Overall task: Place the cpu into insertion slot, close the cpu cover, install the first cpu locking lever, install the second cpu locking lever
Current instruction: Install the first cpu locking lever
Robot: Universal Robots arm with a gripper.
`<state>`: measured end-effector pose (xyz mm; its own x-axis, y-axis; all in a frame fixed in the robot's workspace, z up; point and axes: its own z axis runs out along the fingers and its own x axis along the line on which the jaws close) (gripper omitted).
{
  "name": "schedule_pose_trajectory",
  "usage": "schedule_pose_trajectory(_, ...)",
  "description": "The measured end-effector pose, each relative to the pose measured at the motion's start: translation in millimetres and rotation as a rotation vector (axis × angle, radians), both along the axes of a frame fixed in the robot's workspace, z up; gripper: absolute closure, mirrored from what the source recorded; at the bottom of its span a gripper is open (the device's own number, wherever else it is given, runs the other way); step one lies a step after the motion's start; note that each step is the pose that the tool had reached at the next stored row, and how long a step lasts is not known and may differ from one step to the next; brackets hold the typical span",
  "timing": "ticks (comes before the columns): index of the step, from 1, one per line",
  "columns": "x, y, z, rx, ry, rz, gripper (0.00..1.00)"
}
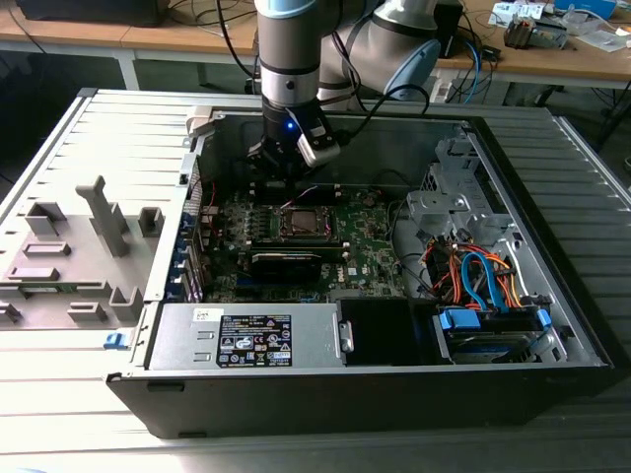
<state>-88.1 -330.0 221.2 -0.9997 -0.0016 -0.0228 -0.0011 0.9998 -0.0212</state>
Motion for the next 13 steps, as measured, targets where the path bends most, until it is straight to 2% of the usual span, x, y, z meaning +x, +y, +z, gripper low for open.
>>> schedule_pose_trajectory(13, 1.2, 0.0, -2.6, -0.0003, -0.0001, 0.000, 0.89)
